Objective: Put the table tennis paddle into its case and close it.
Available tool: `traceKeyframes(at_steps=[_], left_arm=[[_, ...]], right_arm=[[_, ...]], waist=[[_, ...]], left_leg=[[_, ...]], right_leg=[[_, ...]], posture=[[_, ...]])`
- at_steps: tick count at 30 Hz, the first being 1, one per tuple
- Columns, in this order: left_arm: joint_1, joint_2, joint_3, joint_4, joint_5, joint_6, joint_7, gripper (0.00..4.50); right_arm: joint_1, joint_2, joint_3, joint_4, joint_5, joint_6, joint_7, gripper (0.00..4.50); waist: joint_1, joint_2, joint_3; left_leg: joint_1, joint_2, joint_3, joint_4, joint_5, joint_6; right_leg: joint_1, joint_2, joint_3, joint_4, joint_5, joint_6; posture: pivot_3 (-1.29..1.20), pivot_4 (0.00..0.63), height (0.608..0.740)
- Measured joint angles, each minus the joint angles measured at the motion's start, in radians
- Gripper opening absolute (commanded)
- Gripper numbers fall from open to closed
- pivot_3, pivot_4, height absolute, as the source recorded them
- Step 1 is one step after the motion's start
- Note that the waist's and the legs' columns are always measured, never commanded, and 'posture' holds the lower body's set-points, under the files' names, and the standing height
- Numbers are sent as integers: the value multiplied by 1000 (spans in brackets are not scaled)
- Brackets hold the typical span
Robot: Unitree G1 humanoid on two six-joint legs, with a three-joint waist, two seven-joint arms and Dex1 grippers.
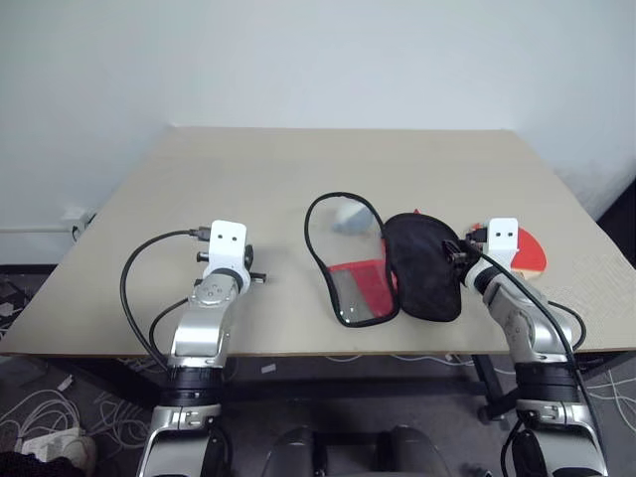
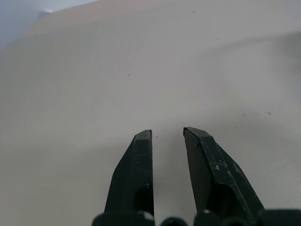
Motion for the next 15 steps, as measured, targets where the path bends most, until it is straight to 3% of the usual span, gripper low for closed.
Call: traceKeyframes(at_steps=[15], left_arm=[[-25,-21,-70,-36,0,39,-59,1052]], right_arm=[[5,-32,-74,-43,30,63,-14,1779]], waist=[[0,0,0]], left_leg=[[0,0,0,0,0,0]], right_leg=[[0,0,0,0,0,0]], posture=[[0,0,724]])
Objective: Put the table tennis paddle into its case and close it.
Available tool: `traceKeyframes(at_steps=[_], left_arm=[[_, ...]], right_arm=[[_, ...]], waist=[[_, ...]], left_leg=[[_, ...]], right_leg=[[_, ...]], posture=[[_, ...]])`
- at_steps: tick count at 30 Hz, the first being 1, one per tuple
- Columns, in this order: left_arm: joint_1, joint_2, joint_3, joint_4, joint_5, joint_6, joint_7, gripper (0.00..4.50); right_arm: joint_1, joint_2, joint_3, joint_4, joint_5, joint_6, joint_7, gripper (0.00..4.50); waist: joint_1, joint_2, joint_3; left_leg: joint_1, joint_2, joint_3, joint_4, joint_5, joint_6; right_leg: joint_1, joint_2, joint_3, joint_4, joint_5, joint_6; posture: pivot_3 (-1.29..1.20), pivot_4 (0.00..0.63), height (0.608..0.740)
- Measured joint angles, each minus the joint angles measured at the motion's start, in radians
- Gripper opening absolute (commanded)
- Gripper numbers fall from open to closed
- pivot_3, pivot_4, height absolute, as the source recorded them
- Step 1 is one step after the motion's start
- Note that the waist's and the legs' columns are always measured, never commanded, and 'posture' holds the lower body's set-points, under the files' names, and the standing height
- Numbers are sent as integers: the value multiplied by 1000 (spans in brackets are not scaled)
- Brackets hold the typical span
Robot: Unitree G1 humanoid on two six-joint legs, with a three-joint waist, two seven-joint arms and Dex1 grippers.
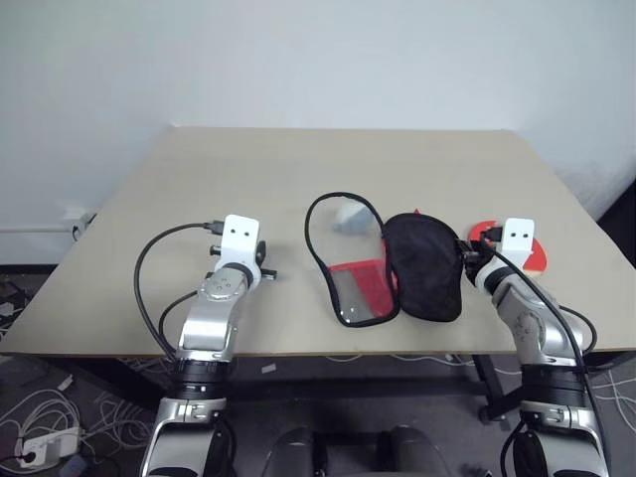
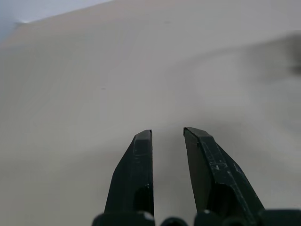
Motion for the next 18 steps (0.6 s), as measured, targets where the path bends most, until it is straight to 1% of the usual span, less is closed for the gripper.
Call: traceKeyframes(at_steps=[4,9,13,18], left_arm=[[-30,-3,-58,-77,1,87,-29,1052],[-105,-11,-115,-92,7,136,-43,1052],[-127,-24,-121,-85,7,153,-40,1052],[-137,-28,-121,-84,3,225,-46,1052]], right_arm=[[-5,-49,-31,-24,6,37,-9,1779],[-11,-83,-44,-10,5,48,-17,1779],[-32,-100,-57,27,4,49,-26,1779],[-39,-141,-61,70,0,78,-33,1779]], waist=[[0,0,0],[-1,0,0],[-1,0,0],[0,0,0]], left_leg=[[0,0,0,0,0,0],[0,0,0,0,0,0],[0,0,0,0,0,0],[0,0,0,1,0,0]], right_leg=[[0,0,0,0,0,0],[0,0,0,0,0,0],[0,0,0,0,0,0],[1,0,0,0,0,0]], posture=[[0,0,724],[0,0,724],[0,0,724],[0,0,724]])
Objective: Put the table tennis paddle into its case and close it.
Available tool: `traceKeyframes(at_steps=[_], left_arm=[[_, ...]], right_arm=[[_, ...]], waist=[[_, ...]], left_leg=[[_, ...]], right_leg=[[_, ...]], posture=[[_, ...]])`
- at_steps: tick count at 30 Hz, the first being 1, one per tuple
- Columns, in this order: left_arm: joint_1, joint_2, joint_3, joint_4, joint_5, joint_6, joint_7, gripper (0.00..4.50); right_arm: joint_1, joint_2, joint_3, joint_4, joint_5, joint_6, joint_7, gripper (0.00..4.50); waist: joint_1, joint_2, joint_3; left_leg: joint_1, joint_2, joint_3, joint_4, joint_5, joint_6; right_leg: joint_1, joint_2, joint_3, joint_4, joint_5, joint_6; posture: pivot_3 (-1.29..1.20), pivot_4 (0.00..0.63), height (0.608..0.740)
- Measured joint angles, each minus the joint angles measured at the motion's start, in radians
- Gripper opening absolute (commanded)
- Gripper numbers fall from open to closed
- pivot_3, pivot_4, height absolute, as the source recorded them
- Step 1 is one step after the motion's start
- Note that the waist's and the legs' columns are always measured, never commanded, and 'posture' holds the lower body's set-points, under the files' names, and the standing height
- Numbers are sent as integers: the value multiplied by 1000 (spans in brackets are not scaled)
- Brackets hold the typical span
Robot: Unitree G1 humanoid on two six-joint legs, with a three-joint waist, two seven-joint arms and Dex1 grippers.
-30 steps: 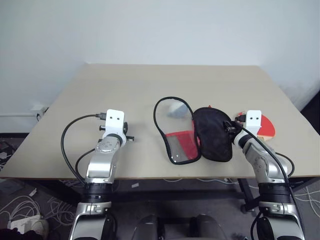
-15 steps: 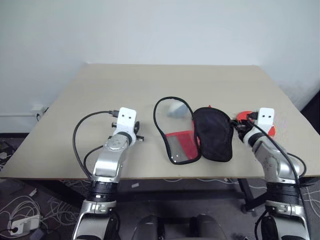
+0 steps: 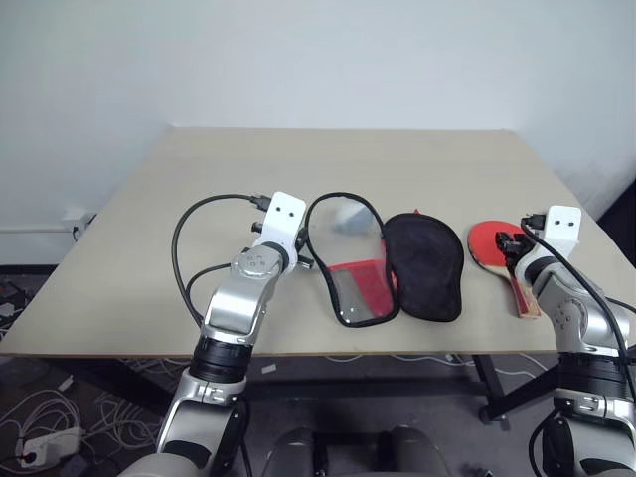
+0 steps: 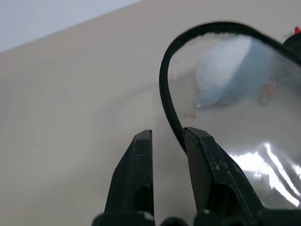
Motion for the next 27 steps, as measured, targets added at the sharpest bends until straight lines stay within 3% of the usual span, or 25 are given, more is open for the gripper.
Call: traceKeyframes(at_steps=[6,9,14,27], left_arm=[[-26,-34,6,0,-12,48,3,1052],[-30,-39,4,0,-12,48,3,1052],[-32,-43,2,4,-11,46,3,1052],[-51,-57,3,10,-15,45,-10,1052]], right_arm=[[21,-39,1,8,-14,80,-2,1779],[26,-39,-5,8,-13,96,-2,2361],[25,-52,-15,14,-18,146,-3,4076],[-88,-80,-43,161,-24,363,-15,4076]], waist=[[0,0,0],[0,0,0],[0,0,0],[0,0,0]], left_leg=[[0,0,-1,0,0,0],[0,0,-1,0,0,0],[0,-1,-1,0,0,0],[0,-1,-2,1,0,1]], right_leg=[[1,0,0,0,-1,1],[1,0,0,0,-1,1],[1,0,0,0,-1,1],[2,0,0,0,-1,1]], posture=[[0,0,724],[0,0,724],[0,0,724],[0,0,724]])
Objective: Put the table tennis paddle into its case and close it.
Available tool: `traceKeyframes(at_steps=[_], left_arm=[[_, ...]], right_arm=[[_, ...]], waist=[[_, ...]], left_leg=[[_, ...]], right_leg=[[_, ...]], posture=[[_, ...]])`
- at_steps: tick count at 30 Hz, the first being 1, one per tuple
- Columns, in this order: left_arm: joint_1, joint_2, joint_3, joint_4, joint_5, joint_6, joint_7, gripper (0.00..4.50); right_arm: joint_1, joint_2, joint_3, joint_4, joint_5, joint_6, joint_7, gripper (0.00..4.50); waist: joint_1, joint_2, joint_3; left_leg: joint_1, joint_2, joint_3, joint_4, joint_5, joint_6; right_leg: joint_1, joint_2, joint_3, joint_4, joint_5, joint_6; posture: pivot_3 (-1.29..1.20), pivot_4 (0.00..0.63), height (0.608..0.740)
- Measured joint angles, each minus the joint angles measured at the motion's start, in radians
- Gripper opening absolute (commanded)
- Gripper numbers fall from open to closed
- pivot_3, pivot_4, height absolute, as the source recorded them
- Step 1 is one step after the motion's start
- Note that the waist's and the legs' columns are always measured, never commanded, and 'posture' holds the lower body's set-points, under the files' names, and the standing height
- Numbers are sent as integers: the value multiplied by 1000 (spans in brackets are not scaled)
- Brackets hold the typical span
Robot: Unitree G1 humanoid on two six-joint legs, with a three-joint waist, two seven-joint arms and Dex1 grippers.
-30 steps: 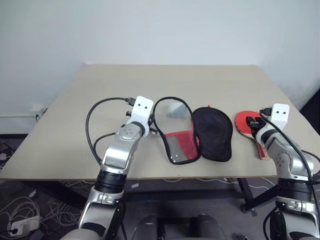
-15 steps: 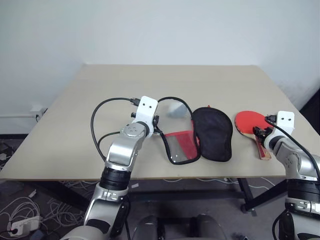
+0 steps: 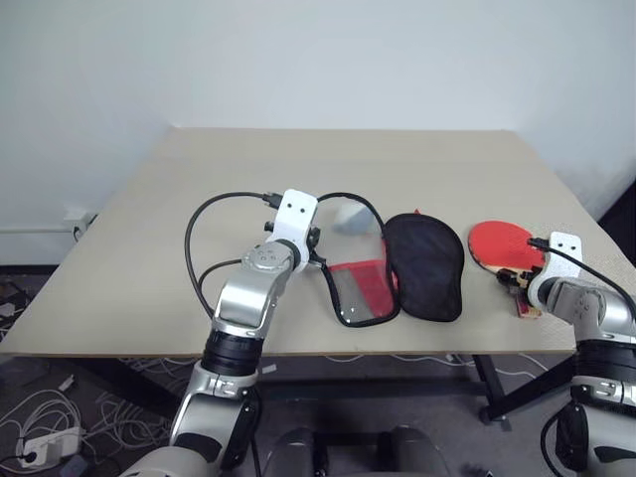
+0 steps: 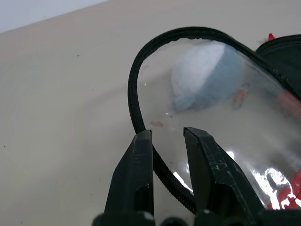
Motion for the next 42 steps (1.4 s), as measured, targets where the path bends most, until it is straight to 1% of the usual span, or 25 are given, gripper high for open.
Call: traceKeyframes(at_steps=[8,11,14,17,19,21,24,29,35,42], left_arm=[[-16,-18,-10,-40,-27,78,-36,1052],[-23,-17,-35,-78,-51,70,-87,1052],[-23,-8,-72,-118,-89,42,-158,1052],[-18,12,-84,-140,-144,23,-242,1052],[2,57,-109,-166,-176,-4,-320,1052],[14,93,-131,-176,-193,-37,-375,1052],[23,108,-141,-174,-204,-71,-428,1052],[23,112,-171,-125,-195,-124,-446,1052],[23,119,-172,-111,-195,-146,-457,1052],[23,122,-172,-102,-194,-154,-462,1052]], right_arm=[[-28,-15,8,50,-11,11,3,4076],[-30,-15,12,52,-10,10,7,3482],[-31,-14,18,52,-11,11,12,2499],[-31,-14,19,52,-10,11,15,1609],[-31,-14,19,55,-9,10,19,1609],[-31,-14,19,58,-10,10,19,1609],[-33,-14,19,65,-10,4,18,1609],[-36,-12,24,71,-10,-1,20,1609],[-37,-18,51,65,-13,14,32,1609],[-38,-46,112,46,-31,69,74,1609]], waist=[[-1,0,0],[-1,0,0],[-1,0,0],[-4,0,0],[-7,0,0],[-7,0,0],[-7,0,-1],[-7,0,-1],[-8,0,-1],[-9,0,-2]], left_leg=[[0,0,-1,1,0,1],[1,0,-1,1,0,1],[2,0,-1,2,-1,1],[5,0,0,2,-2,2],[10,0,0,2,-3,2],[12,1,-1,0,-3,3],[13,1,-2,1,-4,4],[14,1,-1,1,-5,4],[14,2,-1,1,-5,4],[15,3,0,0,-6,2]], right_leg=[[2,0,0,0,0,1],[2,0,0,0,0,1],[3,0,0,0,0,0],[5,0,0,-1,0,0],[10,0,0,-1,-1,1],[11,-1,1,-1,-1,1],[11,-1,3,-1,-1,1],[12,-1,3,-1,-1,2],[11,0,4,-1,-2,2],[11,1,4,-1,-2,2]], posture=[[0,0,724],[0,0,724],[0,0,724],[0,0,724],[0,0,724],[0,0,724],[0,0,724],[0,0,724],[0,0,724],[0,0,724]])
